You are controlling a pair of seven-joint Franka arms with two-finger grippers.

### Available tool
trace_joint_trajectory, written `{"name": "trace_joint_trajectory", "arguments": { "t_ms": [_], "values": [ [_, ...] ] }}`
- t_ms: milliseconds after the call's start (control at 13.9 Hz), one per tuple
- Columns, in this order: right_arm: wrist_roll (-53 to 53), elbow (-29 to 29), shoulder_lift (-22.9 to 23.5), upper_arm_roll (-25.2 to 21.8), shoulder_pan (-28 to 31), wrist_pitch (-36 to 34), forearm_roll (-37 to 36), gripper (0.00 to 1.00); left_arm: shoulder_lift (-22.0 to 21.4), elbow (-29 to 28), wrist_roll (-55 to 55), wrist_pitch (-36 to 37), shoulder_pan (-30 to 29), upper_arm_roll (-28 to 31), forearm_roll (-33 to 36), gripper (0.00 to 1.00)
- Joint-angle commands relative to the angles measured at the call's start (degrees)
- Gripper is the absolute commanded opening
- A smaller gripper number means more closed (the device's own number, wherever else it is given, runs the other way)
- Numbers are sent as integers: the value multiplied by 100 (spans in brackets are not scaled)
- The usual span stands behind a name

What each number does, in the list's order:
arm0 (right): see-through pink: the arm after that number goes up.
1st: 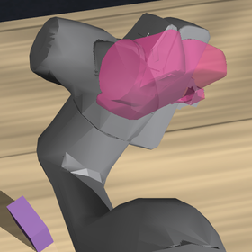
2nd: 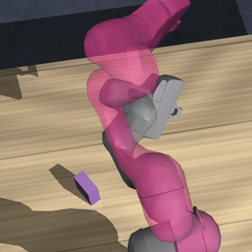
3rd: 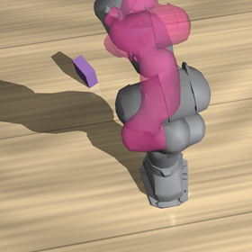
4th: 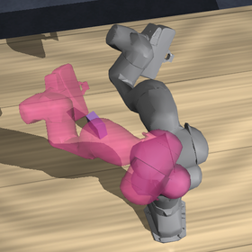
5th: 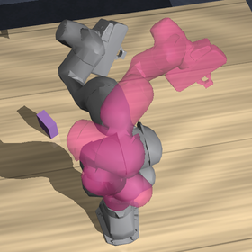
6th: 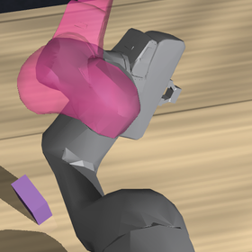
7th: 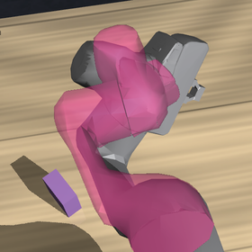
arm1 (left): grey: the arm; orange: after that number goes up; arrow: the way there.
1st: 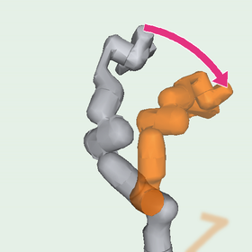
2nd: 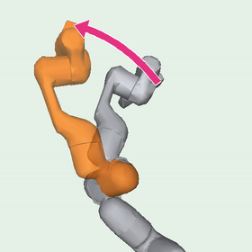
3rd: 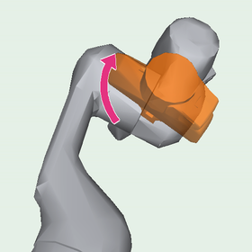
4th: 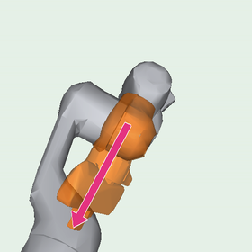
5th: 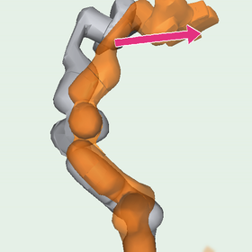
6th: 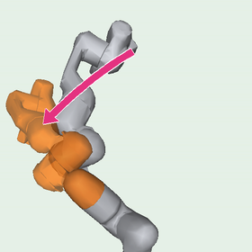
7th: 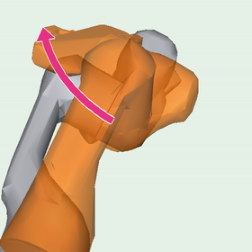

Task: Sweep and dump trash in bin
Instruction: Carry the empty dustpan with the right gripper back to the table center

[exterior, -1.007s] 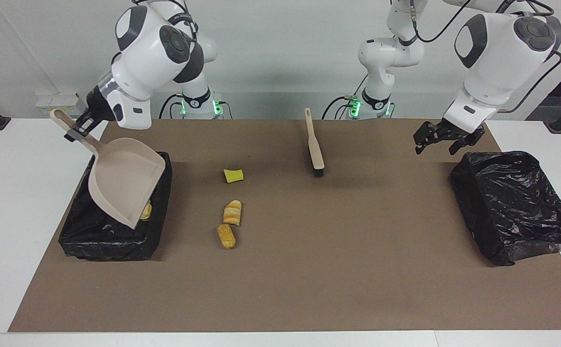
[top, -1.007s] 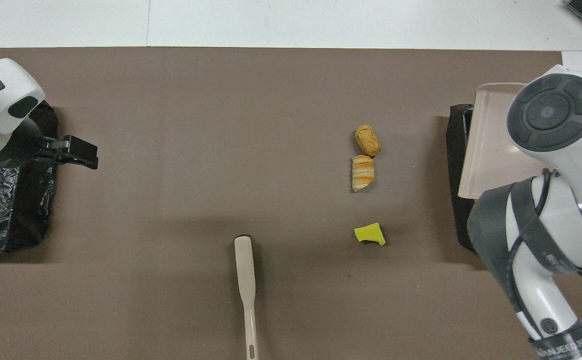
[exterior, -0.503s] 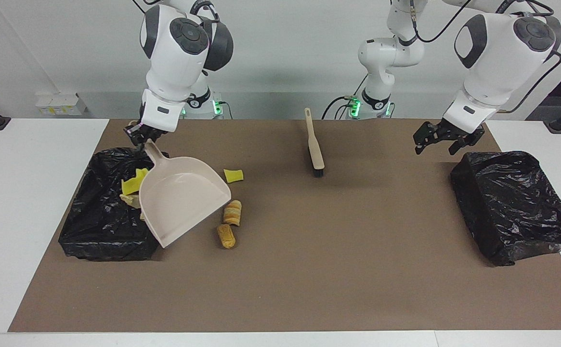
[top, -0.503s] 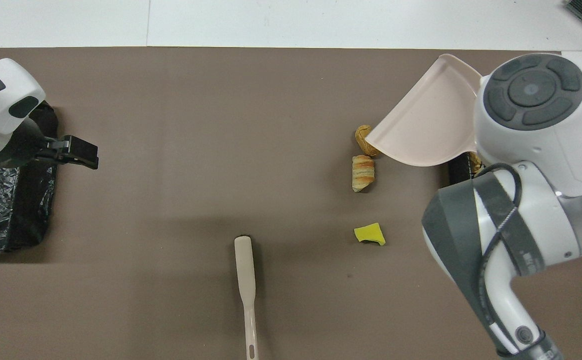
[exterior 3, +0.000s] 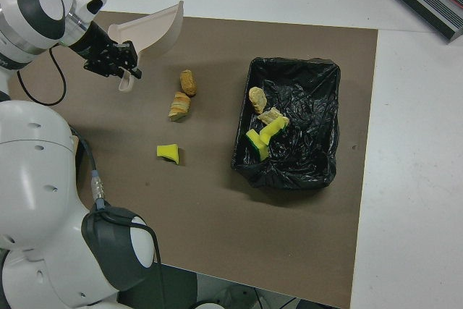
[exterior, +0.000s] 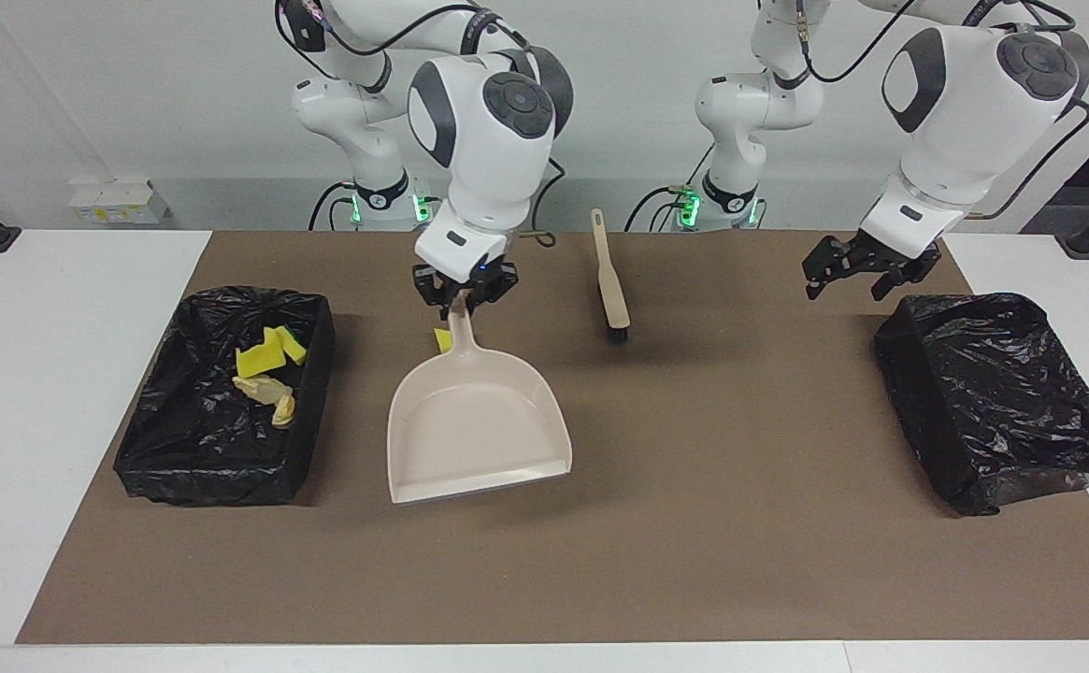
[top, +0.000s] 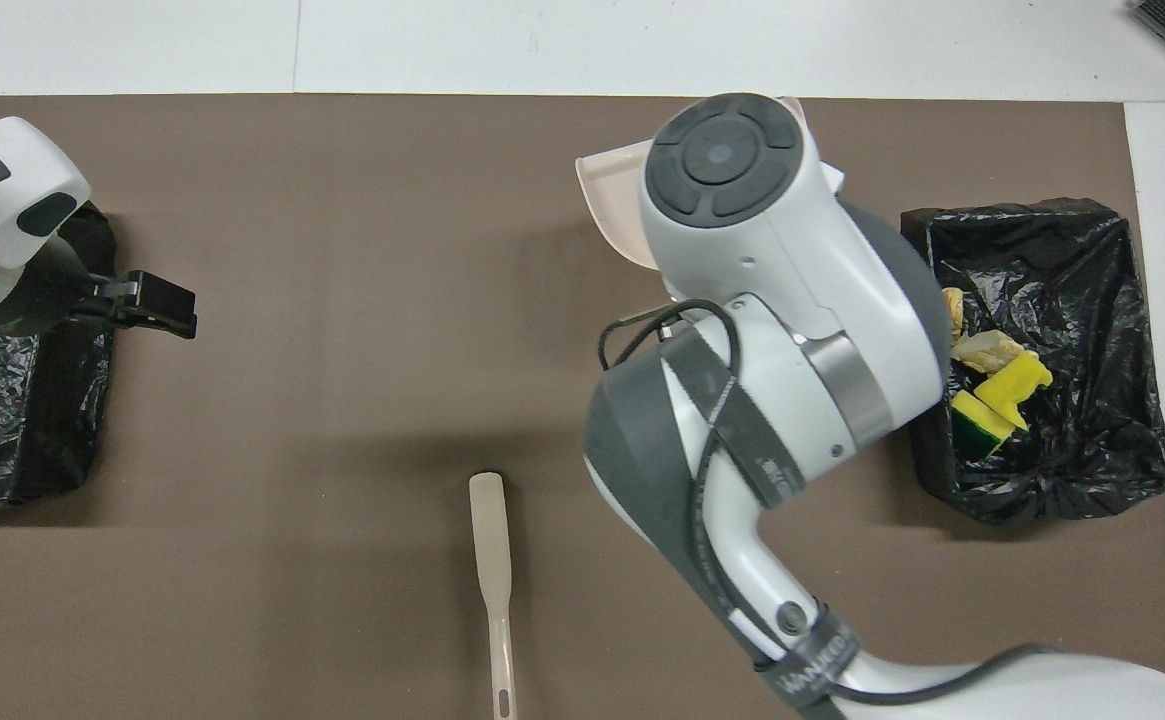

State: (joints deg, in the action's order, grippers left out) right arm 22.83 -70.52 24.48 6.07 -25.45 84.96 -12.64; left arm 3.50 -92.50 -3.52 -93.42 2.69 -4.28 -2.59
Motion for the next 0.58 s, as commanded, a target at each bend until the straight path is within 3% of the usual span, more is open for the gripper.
{"name": "trace_joint_trajectory", "arguments": {
  "t_ms": [0, 288, 503],
  "values": [
    [1221, 873, 803, -36, -477, 212, 366, 0, -16, 4, 53, 26, -49, -29, 83, 100],
    [2022, 1321, 1663, -71, -1073, 1056, 974, 0, -16, -23, 62, -80, -128, -29, 65, 100],
    [2068, 1313, 1910, -10, -1198, 1312, 992, 0, -16, -31, 80, -89, -155, -29, 65, 100]
  ]
}}
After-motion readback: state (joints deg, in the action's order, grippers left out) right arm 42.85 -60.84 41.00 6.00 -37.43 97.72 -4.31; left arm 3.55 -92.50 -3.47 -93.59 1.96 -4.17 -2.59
